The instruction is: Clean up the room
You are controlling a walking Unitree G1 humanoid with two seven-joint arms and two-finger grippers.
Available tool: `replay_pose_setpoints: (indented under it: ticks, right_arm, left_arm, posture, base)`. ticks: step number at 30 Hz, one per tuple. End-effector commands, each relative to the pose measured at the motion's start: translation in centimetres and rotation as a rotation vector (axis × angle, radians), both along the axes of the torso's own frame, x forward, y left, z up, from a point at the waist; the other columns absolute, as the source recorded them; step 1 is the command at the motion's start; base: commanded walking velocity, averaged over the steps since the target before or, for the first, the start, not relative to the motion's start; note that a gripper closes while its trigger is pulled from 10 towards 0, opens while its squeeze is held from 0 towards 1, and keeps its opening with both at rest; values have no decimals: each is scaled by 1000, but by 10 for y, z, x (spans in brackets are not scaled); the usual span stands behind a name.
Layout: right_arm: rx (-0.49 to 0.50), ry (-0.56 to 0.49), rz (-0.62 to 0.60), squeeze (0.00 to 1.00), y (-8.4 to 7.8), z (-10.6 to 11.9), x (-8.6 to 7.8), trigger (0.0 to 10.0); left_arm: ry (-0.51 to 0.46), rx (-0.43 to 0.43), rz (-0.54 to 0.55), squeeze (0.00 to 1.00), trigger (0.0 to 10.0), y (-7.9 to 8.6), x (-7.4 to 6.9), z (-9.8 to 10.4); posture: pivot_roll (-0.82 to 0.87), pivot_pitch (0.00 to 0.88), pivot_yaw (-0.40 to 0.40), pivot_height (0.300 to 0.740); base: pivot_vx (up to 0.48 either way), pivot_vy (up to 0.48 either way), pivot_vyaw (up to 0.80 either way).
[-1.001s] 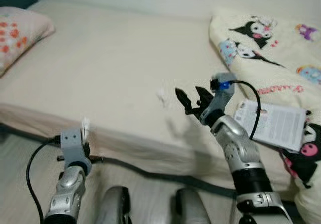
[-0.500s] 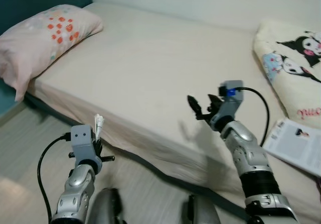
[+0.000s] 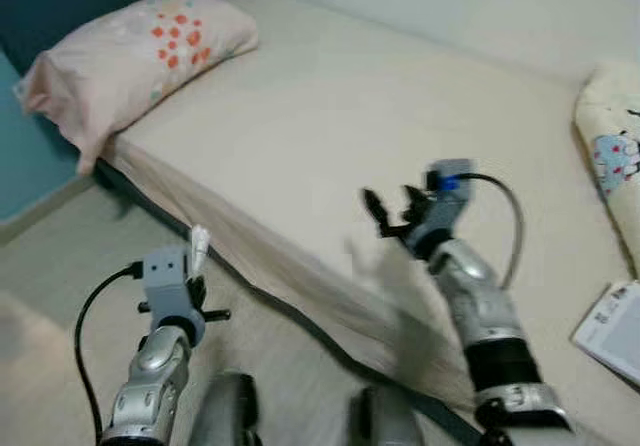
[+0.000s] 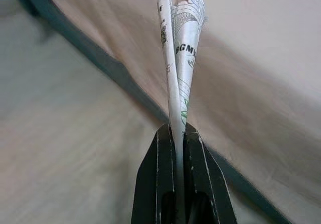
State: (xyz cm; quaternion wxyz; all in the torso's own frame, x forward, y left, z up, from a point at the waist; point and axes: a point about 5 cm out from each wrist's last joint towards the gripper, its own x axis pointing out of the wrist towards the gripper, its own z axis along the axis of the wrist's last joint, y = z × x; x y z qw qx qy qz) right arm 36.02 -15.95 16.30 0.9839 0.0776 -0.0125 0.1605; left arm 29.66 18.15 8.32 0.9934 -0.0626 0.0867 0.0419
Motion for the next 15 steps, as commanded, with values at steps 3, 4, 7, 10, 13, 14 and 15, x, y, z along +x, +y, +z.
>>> replay_pose_setpoints:
  ticks: [3, 4, 7, 10, 13, 14, 15]
  right_arm:
    - [-29, 11, -54, 0, -14, -4, -1, 10000]
    - [-32, 11, -57, 0, -14, -4, -1, 10000]
    - [-50, 16, -69, 0, -17, -4, -1, 10000]
    - [-51, 14, -73, 0, -18, -4, -1, 10000]
    - [-63, 18, -98, 0, -20, -4, 0, 10000]
    - [-67, 20, -105, 0, -21, -4, 0, 10000]
    - [-70, 33, -132, 0, -24, -6, 1, 10000]
  left_arm:
    - [19, -14, -21, 0, 10000, -4, -1, -3]
    - [19, -15, -22, 0, 10000, -4, -1, -3]
    - [17, -23, -28, 0, 10000, -7, -1, -2]
    - [15, -27, -32, 0, 10000, -9, 0, 0]
    - [16, -29, -34, 0, 10000, -9, 0, -1]
    - [16, -30, -35, 0, 10000, -9, 0, -1]
    - [19, -34, -42, 0, 10000, -10, 0, -1]
  posture:
    - [-49, 202, -35, 575]
    - [-49, 202, -35, 575]
    - [-54, 206, -40, 575]
    - [-54, 208, -42, 575]
    - [-56, 209, -43, 575]
    - [-56, 209, -43, 575]
    - [-59, 212, -44, 575]
  base:
    - [0, 0, 781]
    - [0, 0, 781]
    - [0, 0, 781]
    - [0, 0, 781]
    - [0, 0, 781]
    - [0, 0, 781]
    - [0, -300, 0]
